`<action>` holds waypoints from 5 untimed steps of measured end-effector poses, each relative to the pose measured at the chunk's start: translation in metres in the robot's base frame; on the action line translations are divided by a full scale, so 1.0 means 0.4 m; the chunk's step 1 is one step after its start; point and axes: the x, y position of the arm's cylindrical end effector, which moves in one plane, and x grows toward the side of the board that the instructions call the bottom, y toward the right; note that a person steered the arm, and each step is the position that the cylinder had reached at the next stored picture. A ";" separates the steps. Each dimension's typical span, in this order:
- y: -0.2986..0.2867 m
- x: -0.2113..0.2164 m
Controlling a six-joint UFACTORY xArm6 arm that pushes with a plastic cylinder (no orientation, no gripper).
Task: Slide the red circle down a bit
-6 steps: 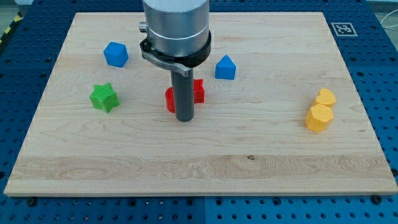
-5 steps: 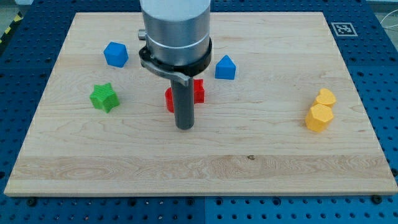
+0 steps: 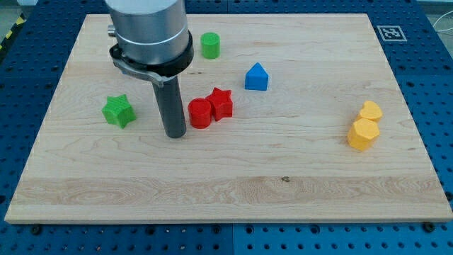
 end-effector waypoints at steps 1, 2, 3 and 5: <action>0.000 -0.026; -0.011 -0.055; -0.012 -0.096; 0.071 -0.087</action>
